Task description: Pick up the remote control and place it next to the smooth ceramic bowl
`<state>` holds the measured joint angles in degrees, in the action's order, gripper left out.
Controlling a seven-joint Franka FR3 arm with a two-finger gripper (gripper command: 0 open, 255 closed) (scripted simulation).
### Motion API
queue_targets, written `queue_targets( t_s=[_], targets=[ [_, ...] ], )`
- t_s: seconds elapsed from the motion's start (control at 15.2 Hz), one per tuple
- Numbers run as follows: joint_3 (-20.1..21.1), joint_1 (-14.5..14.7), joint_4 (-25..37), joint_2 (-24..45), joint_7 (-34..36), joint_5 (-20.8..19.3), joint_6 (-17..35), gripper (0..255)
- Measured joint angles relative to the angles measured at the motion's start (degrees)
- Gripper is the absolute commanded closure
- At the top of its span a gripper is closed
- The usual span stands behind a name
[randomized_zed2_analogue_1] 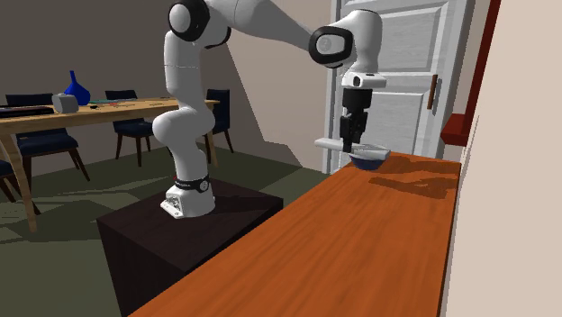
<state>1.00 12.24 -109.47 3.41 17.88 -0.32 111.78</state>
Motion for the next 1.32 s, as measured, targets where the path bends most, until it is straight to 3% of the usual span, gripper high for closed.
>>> queue_targets(
  t_s=[1.32],
  targets=[
    [0.04,0.09,-8.46,5.87,0.32,-0.18,14.31,255]
  ],
)
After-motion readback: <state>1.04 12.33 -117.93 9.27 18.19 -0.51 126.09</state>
